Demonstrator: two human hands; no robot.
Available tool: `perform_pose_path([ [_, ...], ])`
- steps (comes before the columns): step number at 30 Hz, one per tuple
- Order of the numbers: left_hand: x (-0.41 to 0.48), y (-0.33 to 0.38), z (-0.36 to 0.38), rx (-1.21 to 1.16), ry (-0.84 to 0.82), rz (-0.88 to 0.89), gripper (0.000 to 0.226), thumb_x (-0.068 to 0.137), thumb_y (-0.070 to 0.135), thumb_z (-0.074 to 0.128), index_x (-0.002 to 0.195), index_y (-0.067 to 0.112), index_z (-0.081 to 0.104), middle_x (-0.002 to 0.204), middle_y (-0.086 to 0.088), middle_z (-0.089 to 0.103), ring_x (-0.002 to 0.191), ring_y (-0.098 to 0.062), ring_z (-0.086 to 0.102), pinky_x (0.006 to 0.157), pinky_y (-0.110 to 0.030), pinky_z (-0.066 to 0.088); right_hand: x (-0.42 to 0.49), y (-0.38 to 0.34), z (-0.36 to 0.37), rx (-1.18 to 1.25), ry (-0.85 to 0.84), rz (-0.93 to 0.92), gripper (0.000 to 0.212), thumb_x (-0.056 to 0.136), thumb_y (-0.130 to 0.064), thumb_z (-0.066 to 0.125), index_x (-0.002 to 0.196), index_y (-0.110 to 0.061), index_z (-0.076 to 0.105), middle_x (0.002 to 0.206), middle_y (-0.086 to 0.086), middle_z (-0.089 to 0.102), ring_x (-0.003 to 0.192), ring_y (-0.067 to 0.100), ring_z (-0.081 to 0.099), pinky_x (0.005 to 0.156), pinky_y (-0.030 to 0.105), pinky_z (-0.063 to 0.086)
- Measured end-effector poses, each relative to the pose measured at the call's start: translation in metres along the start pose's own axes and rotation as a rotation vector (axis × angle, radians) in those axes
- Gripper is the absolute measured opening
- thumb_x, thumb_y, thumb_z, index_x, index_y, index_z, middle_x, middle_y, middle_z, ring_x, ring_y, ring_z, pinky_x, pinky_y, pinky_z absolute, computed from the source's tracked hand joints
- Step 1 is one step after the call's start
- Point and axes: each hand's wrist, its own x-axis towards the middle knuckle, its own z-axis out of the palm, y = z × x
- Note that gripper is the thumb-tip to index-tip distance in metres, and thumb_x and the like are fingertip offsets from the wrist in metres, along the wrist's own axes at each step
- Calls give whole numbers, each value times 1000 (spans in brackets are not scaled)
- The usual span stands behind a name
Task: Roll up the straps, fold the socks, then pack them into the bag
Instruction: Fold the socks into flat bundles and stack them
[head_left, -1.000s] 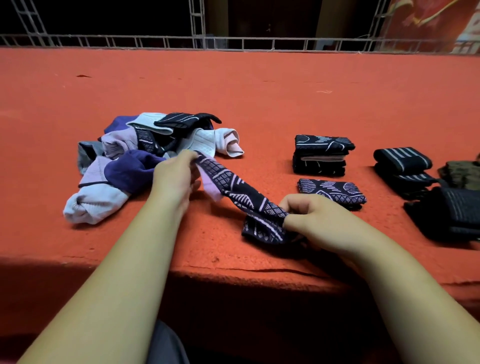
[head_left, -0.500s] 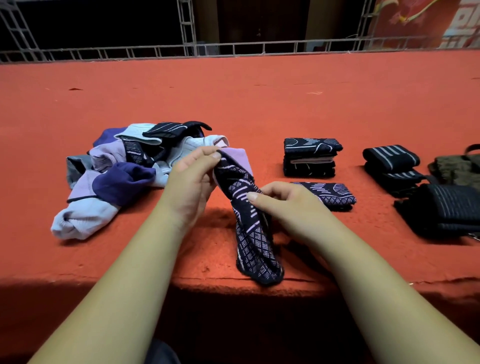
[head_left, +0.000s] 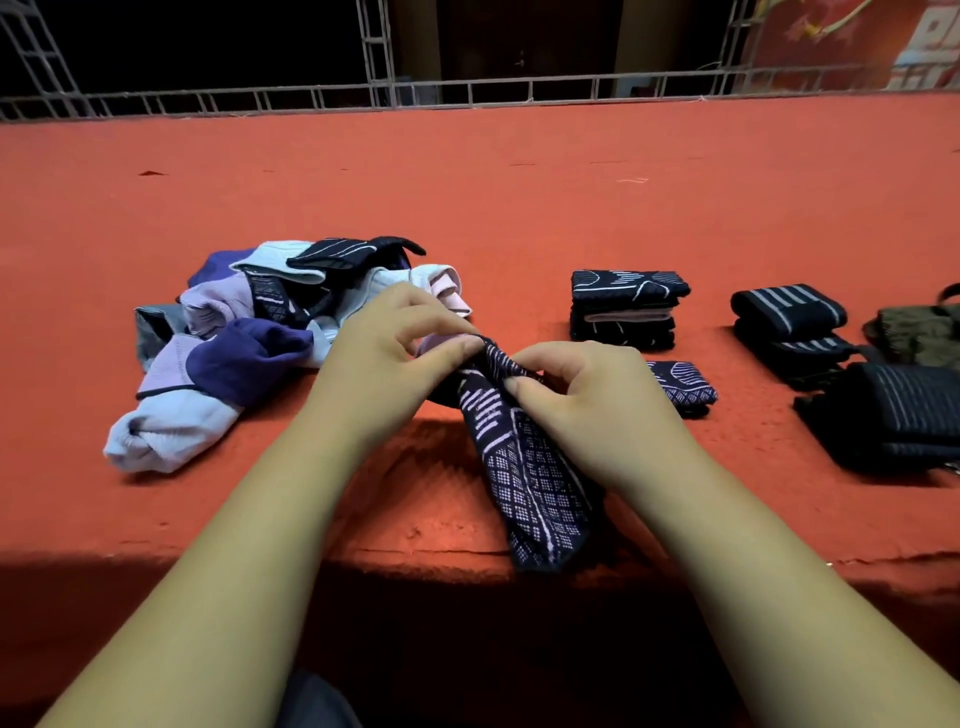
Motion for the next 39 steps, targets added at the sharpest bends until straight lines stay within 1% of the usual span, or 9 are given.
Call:
perform_pose_path([
  [9,1,-28,1,-213,216,-402,26,100,34,67,81,17,72,74,14,66,74,-9,58,79,-38,50,-10,-4,-8,-3,-67,-5,14,95,-28,73,102,-39,79,80,-22,71,74,1,63,62,13,37],
  [13,4,-29,7,-516,292,-613,26,100,29,64,81,14,74,78,-4,71,72,-16,62,75,-42,55,-12,-14,-8,-21,-148,-51,10,95,-27,74,100,-35,78,69,-20,64,67,3,59,61,15,38],
  [16,4,-22,10,-687,214,-576,25,106,25,60,89,11,73,86,-23,74,74,-26,65,74,-40,52,-17,-24,-14,128,-301,-55,10,98,-36,74,91,-30,79,62,-11,62,58,1,52,58,22,40],
  [20,4,-4,8,-790,160,-510,29,108,25,61,82,22,74,78,-4,71,73,-22,61,77,-42,56,-16,-15,-8,296,-192,138,35,103,-50,62,87,-25,80,66,0,70,60,6,56,67,31,46],
  [22,2,8,7,-826,138,-497,32,110,19,55,82,20,70,68,3,68,59,-11,59,65,-29,54,-13,-3,1,186,-118,211,24,97,-52,70,100,-29,75,82,-8,73,69,-1,60,74,26,48],
  [27,2,21,5,-854,117,-444,36,112,19,51,81,21,70,68,4,68,55,-6,58,54,-20,49,-14,-1,17,228,-288,170,53,90,-52,79,139,-49,59,121,-22,71,96,7,66,96,28,52],
  [32,0,16,2,-942,114,-479,24,111,22,53,91,18,65,74,0,69,62,-15,57,61,-28,48,-10,-10,22,275,-92,58,11,93,-28,80,101,-27,73,95,-17,74,80,5,65,72,16,45],
  [36,-2,9,-4,-895,105,-546,22,110,20,55,90,19,65,67,2,59,54,-9,50,50,-23,43,-10,-16,13,325,-62,49,5,93,-20,79,92,-21,74,80,-19,66,71,-2,55,68,13,40],
  [39,-2,5,-8,-774,75,-503,20,109,15,55,99,18,72,78,1,70,65,-10,59,61,-24,49,-7,-18,8,449,-13,121,9,92,-13,73,85,-18,72,79,-4,69,73,2,56,71,19,43],
])
